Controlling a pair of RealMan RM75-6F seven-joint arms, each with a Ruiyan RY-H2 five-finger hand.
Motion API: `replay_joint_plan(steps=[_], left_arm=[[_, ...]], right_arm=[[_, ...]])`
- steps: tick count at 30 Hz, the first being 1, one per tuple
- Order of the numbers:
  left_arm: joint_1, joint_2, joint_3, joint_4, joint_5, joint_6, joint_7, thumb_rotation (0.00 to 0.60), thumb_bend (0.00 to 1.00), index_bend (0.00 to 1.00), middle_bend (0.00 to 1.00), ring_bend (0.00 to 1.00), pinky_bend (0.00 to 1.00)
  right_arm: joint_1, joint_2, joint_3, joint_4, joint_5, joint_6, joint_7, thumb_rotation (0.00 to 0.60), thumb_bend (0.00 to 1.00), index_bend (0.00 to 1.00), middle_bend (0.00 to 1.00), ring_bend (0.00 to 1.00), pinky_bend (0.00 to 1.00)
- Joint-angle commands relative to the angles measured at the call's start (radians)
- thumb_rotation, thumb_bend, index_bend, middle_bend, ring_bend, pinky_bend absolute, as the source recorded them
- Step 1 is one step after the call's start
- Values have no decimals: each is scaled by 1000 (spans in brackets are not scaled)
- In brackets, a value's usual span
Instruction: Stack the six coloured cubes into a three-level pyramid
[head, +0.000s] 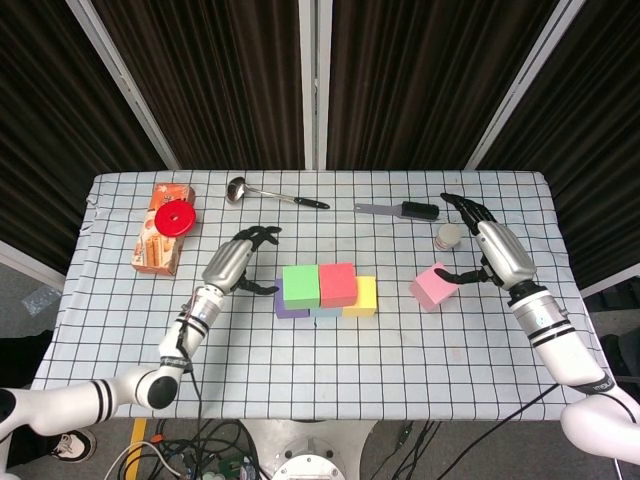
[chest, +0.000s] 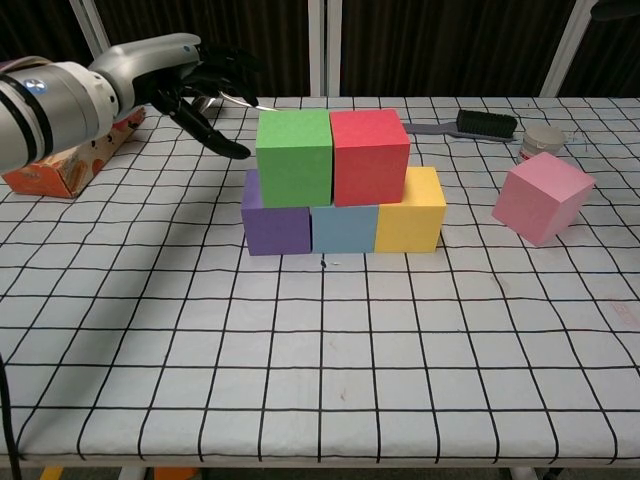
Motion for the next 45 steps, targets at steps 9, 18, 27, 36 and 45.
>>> replay_joint_plan(steps=[9,18,27,36,45], left_arm=[[-17,-12,-1,8,-11,-5,6,600,0,129,251,76,108],[-26,-17,0,10,-22,-9,10,600,0,128,251,76,108],[-32,-14,1,6,-32,-9,19,600,0,128,251,76,108],[-30,-1,7,0,-35,-4,27,600,0,128,251,76,108],[9,39,34,-8,-42,26,41,600,0,128,247,76,108]], right_arm=[[-13,3,2,9,-13,1,23,600,101,0,43,0,0],[-22,3,3,19,-25,2,45,600,101,0,43,0,0],[-33,7,2,25,-39,6,67,600,101,0,43,0,0],[-34,6,4,31,-49,4,79,600,101,0,43,0,0],[-35,9,4,31,-53,3,78,600,101,0,43,0,0]])
